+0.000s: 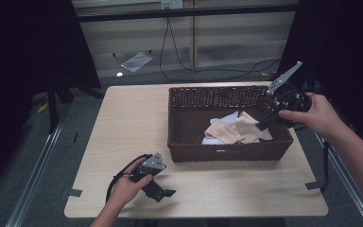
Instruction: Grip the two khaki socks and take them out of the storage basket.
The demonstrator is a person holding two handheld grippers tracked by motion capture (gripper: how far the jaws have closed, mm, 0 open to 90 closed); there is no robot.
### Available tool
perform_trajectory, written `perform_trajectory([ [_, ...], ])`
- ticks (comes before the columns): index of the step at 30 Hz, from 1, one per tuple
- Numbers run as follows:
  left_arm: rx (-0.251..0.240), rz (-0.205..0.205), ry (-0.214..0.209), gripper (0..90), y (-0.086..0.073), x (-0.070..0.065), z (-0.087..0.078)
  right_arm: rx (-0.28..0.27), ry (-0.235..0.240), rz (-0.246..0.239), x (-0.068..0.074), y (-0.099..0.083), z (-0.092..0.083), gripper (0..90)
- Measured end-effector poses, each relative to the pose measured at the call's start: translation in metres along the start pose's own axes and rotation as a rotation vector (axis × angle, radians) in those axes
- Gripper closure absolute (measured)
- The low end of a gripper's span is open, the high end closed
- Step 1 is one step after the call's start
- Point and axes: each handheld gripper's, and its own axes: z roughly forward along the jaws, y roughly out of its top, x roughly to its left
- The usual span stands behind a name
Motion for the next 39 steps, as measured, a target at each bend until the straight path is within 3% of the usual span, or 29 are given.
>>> perform_trajectory([
  [6, 0.011, 0.013, -0.001, 1.9, 0.001, 0.000, 0.001, -0.021, 0.026, -0.019, 0.008, -0.008, -0.003, 84.7],
  [16, 0.006, 0.011, -0.001, 1.9, 0.001, 0.001, 0.001, 0.015, 0.067, -0.065, 0.017, -0.021, 0.008, 84.4],
  [27, 0.003, 0.007, 0.003, 1.9, 0.001, 0.000, 0.001, 0.043, 0.102, -0.099, 0.029, -0.034, 0.039, 84.3],
  [39, 0.007, 0.011, 0.001, 1.9, 0.001, 0.000, 0.000, 0.092, 0.091, -0.130, 0.036, -0.045, 0.076, 83.9],
])
